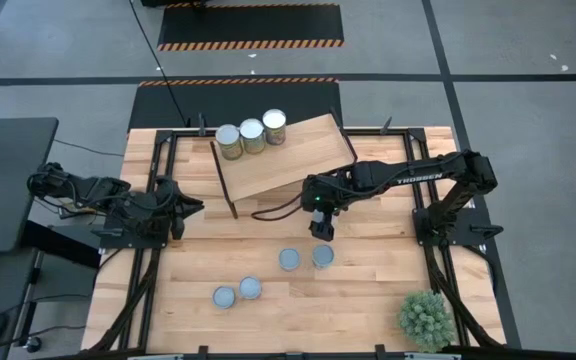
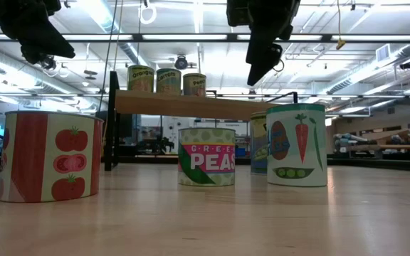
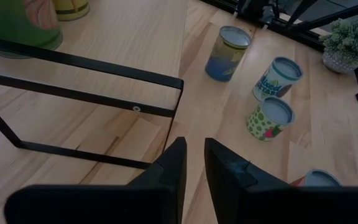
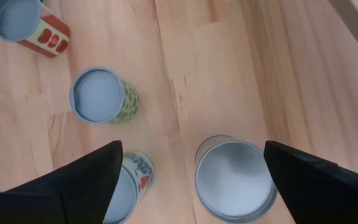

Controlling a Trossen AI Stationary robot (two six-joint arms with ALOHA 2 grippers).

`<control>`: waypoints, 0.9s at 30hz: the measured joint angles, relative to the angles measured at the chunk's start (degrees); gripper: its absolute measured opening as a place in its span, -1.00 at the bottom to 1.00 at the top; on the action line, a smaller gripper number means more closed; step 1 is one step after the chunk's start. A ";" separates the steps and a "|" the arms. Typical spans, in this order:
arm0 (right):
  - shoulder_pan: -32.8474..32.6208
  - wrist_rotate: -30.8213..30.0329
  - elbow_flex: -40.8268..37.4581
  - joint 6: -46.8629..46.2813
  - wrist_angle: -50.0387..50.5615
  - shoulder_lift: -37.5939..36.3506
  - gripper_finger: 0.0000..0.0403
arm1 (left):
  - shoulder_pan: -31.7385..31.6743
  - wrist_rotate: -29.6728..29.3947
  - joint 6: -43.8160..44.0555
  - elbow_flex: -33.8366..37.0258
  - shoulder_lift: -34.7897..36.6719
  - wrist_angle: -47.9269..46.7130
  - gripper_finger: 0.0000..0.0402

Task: Pick and place cans onto a shelf
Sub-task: Put the peas can on the shelf

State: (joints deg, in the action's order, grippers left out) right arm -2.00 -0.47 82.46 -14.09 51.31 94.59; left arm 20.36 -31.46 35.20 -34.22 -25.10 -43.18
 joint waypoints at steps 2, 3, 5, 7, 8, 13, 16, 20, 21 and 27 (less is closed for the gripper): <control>0.00 -0.07 0.00 0.37 0.00 0.00 0.98 | 0.00 0.02 0.00 0.00 0.00 0.00 -0.68; 0.00 -0.12 0.00 0.37 0.00 0.01 0.98 | 0.00 0.02 0.00 0.00 0.00 0.00 -0.68; 0.04 -0.12 0.00 0.50 0.00 0.02 0.97 | 0.00 0.02 0.00 0.00 0.00 0.00 -0.68; 0.04 -0.13 0.00 0.90 0.02 0.02 0.97 | 0.00 0.02 0.00 0.00 0.00 0.00 -0.68; 0.06 -0.13 0.00 1.14 0.01 0.02 0.97 | 0.00 0.02 0.00 0.00 0.00 0.00 -0.68; -0.25 -3.93 0.00 3.73 1.01 0.02 0.97 | 0.00 0.04 0.01 0.00 0.00 0.00 -0.68; -0.82 -7.31 -0.47 5.92 1.25 0.02 0.97 | 0.00 0.04 0.02 0.00 0.00 0.00 -0.68; -0.44 -6.25 -2.42 4.82 0.79 0.02 0.97 | 0.00 0.04 0.02 0.00 0.00 0.00 -0.68; -0.21 -5.92 -3.31 4.31 0.16 0.02 0.97 | 0.00 0.04 0.02 0.00 0.00 0.00 -0.68; 0.74 -5.88 -7.67 3.26 -2.52 0.07 0.97 | 0.00 0.07 0.05 0.00 0.00 0.00 -0.68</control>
State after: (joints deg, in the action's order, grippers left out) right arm -1.26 -6.34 74.78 -10.82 48.80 94.65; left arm 20.36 -31.40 35.25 -34.22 -25.10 -43.18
